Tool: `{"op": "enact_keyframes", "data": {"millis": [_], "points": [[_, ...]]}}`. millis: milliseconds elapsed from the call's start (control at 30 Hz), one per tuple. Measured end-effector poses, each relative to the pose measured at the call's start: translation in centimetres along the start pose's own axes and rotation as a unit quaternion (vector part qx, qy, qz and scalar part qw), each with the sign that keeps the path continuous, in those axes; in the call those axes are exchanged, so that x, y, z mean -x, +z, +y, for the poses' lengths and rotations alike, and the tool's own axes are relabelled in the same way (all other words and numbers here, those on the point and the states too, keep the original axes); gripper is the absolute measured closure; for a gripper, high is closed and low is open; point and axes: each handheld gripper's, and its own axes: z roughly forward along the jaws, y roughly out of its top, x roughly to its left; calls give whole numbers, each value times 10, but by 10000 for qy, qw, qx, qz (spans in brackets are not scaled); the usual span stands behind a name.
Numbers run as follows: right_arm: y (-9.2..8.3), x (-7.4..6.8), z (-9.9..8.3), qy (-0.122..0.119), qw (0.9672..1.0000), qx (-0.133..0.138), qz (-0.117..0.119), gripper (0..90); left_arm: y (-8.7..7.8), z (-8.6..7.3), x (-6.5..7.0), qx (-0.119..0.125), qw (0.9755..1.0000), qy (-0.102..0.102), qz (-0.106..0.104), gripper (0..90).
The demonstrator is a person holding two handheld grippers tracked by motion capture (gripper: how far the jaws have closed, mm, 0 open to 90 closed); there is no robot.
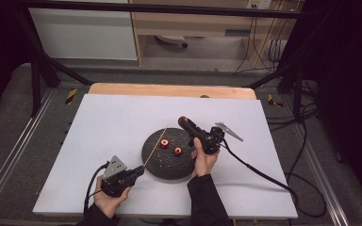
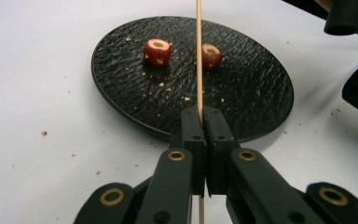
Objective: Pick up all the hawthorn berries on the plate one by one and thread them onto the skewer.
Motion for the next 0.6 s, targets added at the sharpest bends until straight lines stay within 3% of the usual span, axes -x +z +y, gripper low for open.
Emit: {"op": "enact_keyframes", "data": {"millis": [600], "points": [[3,1,3,265,9981,558,76,619,16,9,25,62,10000,-48,-41,882]]}}
